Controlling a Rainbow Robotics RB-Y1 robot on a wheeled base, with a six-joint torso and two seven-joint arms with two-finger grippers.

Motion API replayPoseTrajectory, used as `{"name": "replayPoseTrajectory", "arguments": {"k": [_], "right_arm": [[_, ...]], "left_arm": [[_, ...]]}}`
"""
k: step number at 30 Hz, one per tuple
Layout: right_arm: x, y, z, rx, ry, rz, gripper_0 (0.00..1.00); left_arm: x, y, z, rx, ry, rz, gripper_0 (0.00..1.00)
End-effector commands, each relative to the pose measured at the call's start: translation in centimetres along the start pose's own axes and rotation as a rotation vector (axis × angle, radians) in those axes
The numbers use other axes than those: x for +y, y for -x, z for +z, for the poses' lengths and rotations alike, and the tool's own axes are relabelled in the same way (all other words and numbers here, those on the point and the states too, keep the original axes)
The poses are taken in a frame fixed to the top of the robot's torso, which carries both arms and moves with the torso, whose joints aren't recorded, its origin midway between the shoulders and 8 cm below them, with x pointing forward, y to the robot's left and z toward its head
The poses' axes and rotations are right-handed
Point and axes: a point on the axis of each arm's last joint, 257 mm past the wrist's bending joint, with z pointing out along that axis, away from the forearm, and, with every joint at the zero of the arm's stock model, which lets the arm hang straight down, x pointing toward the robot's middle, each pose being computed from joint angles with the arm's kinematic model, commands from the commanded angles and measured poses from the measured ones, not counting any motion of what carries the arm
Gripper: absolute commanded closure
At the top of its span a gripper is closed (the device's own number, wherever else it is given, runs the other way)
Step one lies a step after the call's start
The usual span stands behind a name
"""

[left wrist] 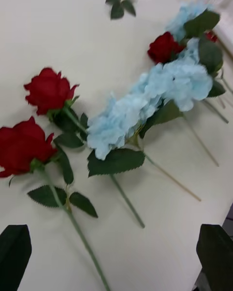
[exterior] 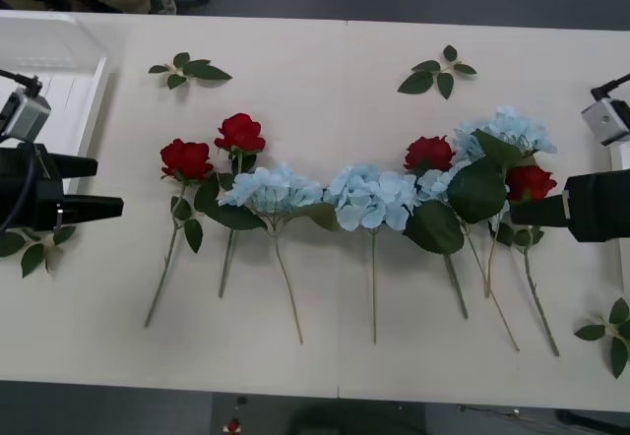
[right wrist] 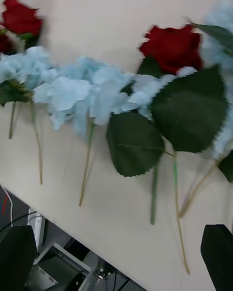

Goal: Put the red flowers into the right box and the blue flowers into the left box

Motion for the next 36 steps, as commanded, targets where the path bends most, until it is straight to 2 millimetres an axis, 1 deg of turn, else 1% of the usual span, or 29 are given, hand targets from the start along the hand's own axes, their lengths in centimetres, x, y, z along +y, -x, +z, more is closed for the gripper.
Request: {"name": "replayPoseTrajectory", "arguments": {"k": [1,3,5,6,8,11,14,16,18,20,21,24,25,27,29,32,36], "right_arm": [[-3.5,-0.2,-0.7,0.024,-0.121,0.099,0.0],[-5.3,-0.6,-0.5,0.043,-0.158,0.144,0.0],[-7.7,-1.0,-0.1,0.063,-0.201,0.179,0.0],[-8.1,-1.1,0.1,0.067,-0.207,0.186,0.0],[-10.1,-1.3,0.7,0.074,-0.226,0.221,0.0],[-11.6,-1.4,1.5,0.078,-0.243,0.244,0.0],[-13.9,-2.0,2.7,0.087,-0.292,0.257,0.0],[-14.7,-2.3,3.2,0.089,-0.314,0.257,0.0],[-15.2,-2.5,3.8,0.089,-0.328,0.259,0.0],[-15.4,-3.0,5.0,0.098,-0.329,0.26,0.0],[-15.4,-3.1,5.2,0.098,-0.331,0.259,0.0],[-15.8,-3.6,6.9,0.094,-0.335,0.25,0.0],[-15.8,-3.6,7.2,0.094,-0.333,0.245,0.0],[-15.9,-3.9,8.3,0.097,-0.336,0.233,0.0],[-15.9,-4.2,9.2,0.108,-0.336,0.222,0.0],[-15.8,-4.2,10.5,0.117,-0.339,0.197,0.0],[-15.7,-4.3,12.1,0.111,-0.34,0.167,0.0]], "left_arm": [[0.9,-1.0,1.6,0.069,0.044,-0.087,0.0],[1.0,-1.4,2.3,0.095,0.053,-0.126,0.0],[0.9,-1.7,3.3,0.104,0.064,-0.196,0.0],[0.9,-1.8,3.6,0.106,0.065,-0.217,0.0],[1.1,-2.1,4.7,0.113,0.088,-0.255,0.0],[1.7,-2.5,5.6,0.134,0.125,-0.259,0.0],[2.7,-3.4,6.6,0.173,0.183,-0.262,0.0],[3.0,-4.0,7.1,0.2,0.208,-0.248,0.0],[3.2,-4.5,7.6,0.224,0.225,-0.241,0.0],[3.8,-5.4,8.1,0.256,0.249,-0.244,0.0],[3.9,-5.5,8.2,0.262,0.253,-0.24,0.0],[4.9,-7.4,8.8,0.312,0.265,-0.258,0.0],[5.0,-7.6,8.9,0.317,0.265,-0.258,0.0],[5.6,-8.8,9.3,0.354,0.271,-0.264,0.0],[5.7,-9.6,9.6,0.377,0.271,-0.263,0.0],[5.8,-10.2,10.0,0.404,0.273,-0.243,0.0],[6.2,-10.5,10.7,0.433,0.299,-0.171,0.0]]}}
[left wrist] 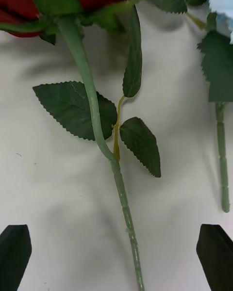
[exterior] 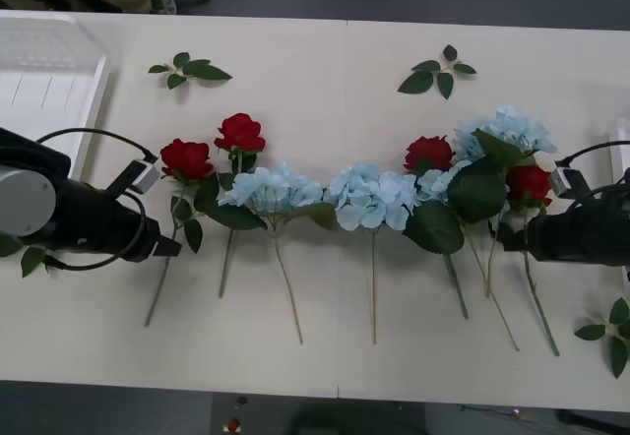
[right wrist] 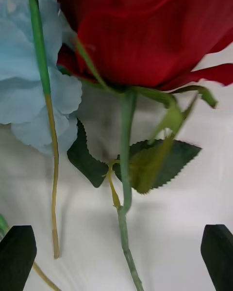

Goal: Put the red flowers into the right box and the blue flowers into the left box

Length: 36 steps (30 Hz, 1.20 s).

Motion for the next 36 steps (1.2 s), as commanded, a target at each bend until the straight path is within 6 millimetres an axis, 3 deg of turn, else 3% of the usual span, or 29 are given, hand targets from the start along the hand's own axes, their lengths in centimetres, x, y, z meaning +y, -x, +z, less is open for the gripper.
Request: {"name": "replayPoseTrajectory", "arguments": {"k": [1,8,11,19,21,24,26,31,32,33,34,35,36], "right_arm": [[0.2,2.1,0.1,-0.049,-0.014,-0.017,0.0],[0.0,2.3,0.9,-0.068,-0.022,-0.023,0.01],[-0.3,2.1,1.1,-0.065,-0.033,-0.023,0.13],[-1.5,2.1,2.2,-0.078,-0.049,-0.013,0.17],[-1.6,2.1,2.4,-0.079,-0.052,-0.014,0.25],[-2.1,2.2,2.5,-0.083,-0.057,-0.009,0.46],[-2.5,2.1,2.6,-0.079,-0.062,-0.004,0.68],[-2.8,2.3,2.8,-0.083,-0.066,-0.004,1.0],[-3.0,2.4,2.7,-0.087,-0.068,-0.004,1.0],[-3.0,2.5,2.7,-0.087,-0.069,-0.004,1.0],[-3.1,2.5,2.7,-0.087,-0.07,-0.001,1.0],[-3.3,2.5,2.7,-0.086,-0.073,-0.001,1.0],[-3.3,2.5,2.7,-0.088,-0.073,0.0,1.0]], "left_arm": [[0.7,1.9,-0.4,-0.025,0.056,0.057,0.0],[0.6,1.3,0.8,0.012,0.094,0.119,0.0],[0.4,0.9,1.1,0.024,0.095,0.131,0.0],[0.7,0.4,2.3,0.049,0.11,0.157,0.0],[0.9,0.3,2.5,0.049,0.115,0.161,0.0],[1.2,0.1,3.0,0.061,0.123,0.171,0.0],[1.4,0.1,3.3,0.068,0.127,0.172,0.0],[1.7,0.4,3.8,0.07,0.137,0.178,0.0],[1.8,0.4,3.8,0.072,0.141,0.18,0.24],[1.8,0.5,3.8,0.07,0.143,0.182,0.36],[1.9,0.4,3.9,0.073,0.147,0.187,0.61],[2.0,0.4,3.8,0.072,0.152,0.188,0.76],[2.0,0.4,3.9,0.072,0.152,0.189,0.8]]}}
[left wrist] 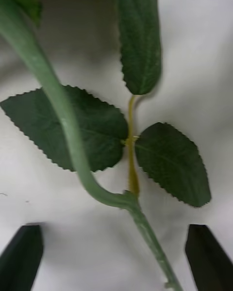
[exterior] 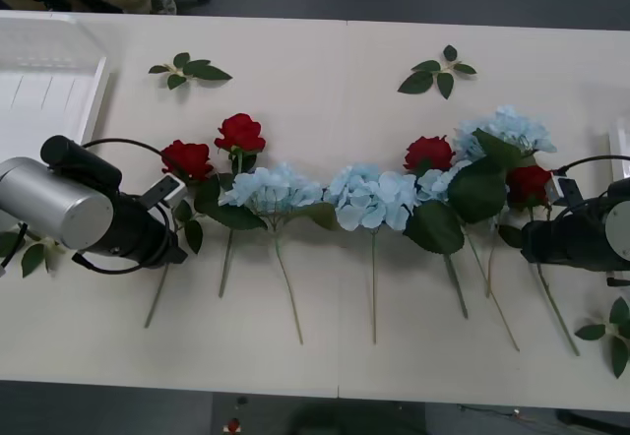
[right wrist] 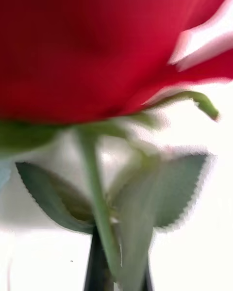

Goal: Put the red flowers into the right box and the blue flowers into the left box

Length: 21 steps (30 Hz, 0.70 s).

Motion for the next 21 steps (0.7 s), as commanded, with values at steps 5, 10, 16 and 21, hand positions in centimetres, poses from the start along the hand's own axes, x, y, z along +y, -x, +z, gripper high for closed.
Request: {"name": "replayPoseTrajectory", "arguments": {"k": [5,10,16,21], "right_arm": [[-1.5,2.8,-1.9,-0.04,-0.024,-0.016,1.0],[-1.9,4.9,-5.4,-0.061,-0.008,0.021,1.0],[-3.1,7.8,-11.3,-0.114,0.004,0.073,1.0],[-5.6,9.1,-16.2,-0.161,0.033,0.164,1.0]], "left_arm": [[1.0,0.8,-0.3,-0.015,0.027,0.012,0.94],[1.0,0.7,-0.2,-0.011,0.034,0.02,0.99],[1.4,0.7,-0.3,-0.011,0.048,0.027,1.0],[1.9,1.0,-0.3,-0.019,0.068,0.039,1.0]]}}
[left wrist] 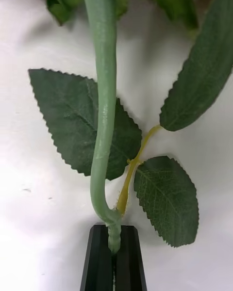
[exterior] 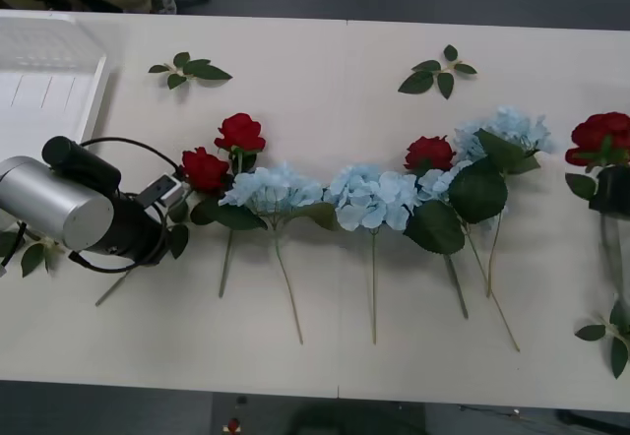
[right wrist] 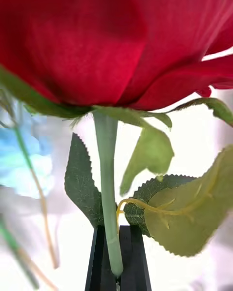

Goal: Put the red flowers into the right box and the blue flowers into the left box

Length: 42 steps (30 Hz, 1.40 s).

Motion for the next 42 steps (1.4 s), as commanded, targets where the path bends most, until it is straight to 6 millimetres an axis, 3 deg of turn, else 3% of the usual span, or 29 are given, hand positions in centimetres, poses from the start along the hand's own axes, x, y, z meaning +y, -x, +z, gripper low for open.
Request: {"name": "replayPoseTrajectory", "arguments": {"k": [1,6,8,14,18,23,25,31,32,34,37,42], "right_arm": [[-2.1,4.1,-5.8,-0.097,-0.024,0.001,1.0],[-5.9,6.1,-9.8,-0.14,-0.123,-0.001,1.0],[-8.2,7.3,-11.1,-0.165,-0.198,-0.01,1.0],[-14.1,10.8,-11.5,-0.257,-0.353,-0.015,1.0],[-17.6,11.9,-10.9,-0.268,-0.44,-0.002,1.0],[-22.5,12.5,-9.7,-0.288,-0.519,0.065,1.0],[-23.9,12.4,-9.0,-0.29,-0.548,0.076,1.0],[-26.3,12.9,-8.4,-0.307,-0.615,0.068,1.0],[-26.6,12.9,-8.5,-0.311,-0.622,0.066,0.96],[-27.0,12.9,-8.4,-0.318,-0.625,0.07,0.72],[-27.2,12.6,-8.4,-0.31,-0.629,0.069,0.55],[-27.3,12.4,-8.3,-0.303,-0.63,0.059,0.37]], "left_arm": [[0.6,1.3,-0.3,-0.035,0.022,0.017,1.0],[1.7,2.6,-0.9,-0.085,0.045,0.025,1.0],[2.8,3.5,-2.2,-0.115,0.064,0.033,1.0],[4.3,6.4,-7.1,-0.216,0.077,0.044,1.0],[4.3,6.3,-10.3,-0.266,0.035,0.016,1.0],[2.0,6.6,-14.8,-0.355,-0.032,0.076,1.0],[0.0,7.5,-16.7,-0.415,-0.073,0.12,1.0],[-6.9,14.1,-21.1,-0.647,-0.222,0.137,1.0],[-7.8,15.4,-21.7,-0.685,-0.247,0.131,1.0],[-10.0,18.2,-23.0,-0.774,-0.305,0.114,1.0],[-12.4,21.3,-24.7,-0.865,-0.373,0.092,1.0],[-15.4,24.6,-26.2,-0.959,-0.466,0.048,1.0]]}}
